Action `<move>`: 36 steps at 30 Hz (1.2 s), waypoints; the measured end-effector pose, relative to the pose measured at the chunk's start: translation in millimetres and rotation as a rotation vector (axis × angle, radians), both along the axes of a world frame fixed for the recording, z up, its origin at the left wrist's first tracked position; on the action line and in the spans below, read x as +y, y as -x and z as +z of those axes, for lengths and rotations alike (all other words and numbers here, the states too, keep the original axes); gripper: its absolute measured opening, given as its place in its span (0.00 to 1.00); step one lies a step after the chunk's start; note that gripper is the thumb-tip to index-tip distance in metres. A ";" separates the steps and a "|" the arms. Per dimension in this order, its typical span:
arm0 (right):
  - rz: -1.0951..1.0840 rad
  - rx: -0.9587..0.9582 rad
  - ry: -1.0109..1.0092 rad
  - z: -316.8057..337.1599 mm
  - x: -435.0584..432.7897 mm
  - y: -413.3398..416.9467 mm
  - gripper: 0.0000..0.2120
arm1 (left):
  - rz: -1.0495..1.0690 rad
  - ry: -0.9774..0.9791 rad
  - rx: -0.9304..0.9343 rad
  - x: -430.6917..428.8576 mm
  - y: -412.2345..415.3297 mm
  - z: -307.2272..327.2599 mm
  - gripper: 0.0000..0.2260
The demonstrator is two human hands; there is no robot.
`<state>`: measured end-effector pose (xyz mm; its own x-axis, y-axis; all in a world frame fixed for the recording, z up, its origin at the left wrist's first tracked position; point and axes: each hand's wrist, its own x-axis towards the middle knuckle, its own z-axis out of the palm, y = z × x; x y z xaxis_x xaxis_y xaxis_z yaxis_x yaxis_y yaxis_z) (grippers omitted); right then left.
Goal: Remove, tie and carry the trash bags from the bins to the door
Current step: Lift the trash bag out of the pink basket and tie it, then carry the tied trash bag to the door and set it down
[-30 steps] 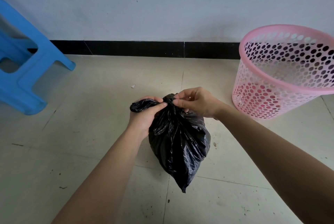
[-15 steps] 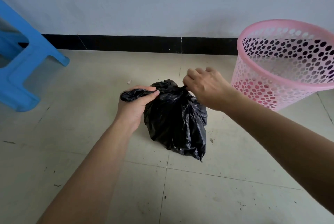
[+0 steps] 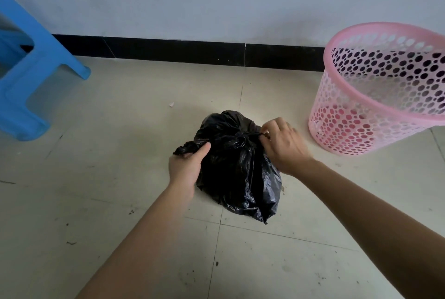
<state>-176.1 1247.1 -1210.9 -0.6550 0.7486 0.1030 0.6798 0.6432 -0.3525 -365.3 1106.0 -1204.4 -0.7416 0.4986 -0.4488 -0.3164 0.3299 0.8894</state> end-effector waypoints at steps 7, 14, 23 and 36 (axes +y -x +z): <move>-0.272 0.319 0.388 -55.8 -49.1 22.4 0.12 | -0.149 0.227 0.453 8.9 -25.1 -40.5 0.25; -0.393 0.510 0.348 -59.7 -44.8 26.9 0.33 | -0.159 0.125 0.469 11.7 -20.2 -64.3 0.21; -0.383 0.689 0.240 55.3 -48.3 51.7 0.25 | -0.125 0.025 0.677 10.1 -10.6 48.0 0.16; -0.137 0.748 0.102 453.5 -51.2 77.2 0.21 | 0.067 -0.321 0.795 -13.9 20.6 431.6 0.21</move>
<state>-253.3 1196.0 -757.4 -0.3388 0.8478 0.4081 0.3082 0.5098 -0.8032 -386.0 1092.0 -772.8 -0.8087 0.4561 0.3715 0.4300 0.0273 0.9024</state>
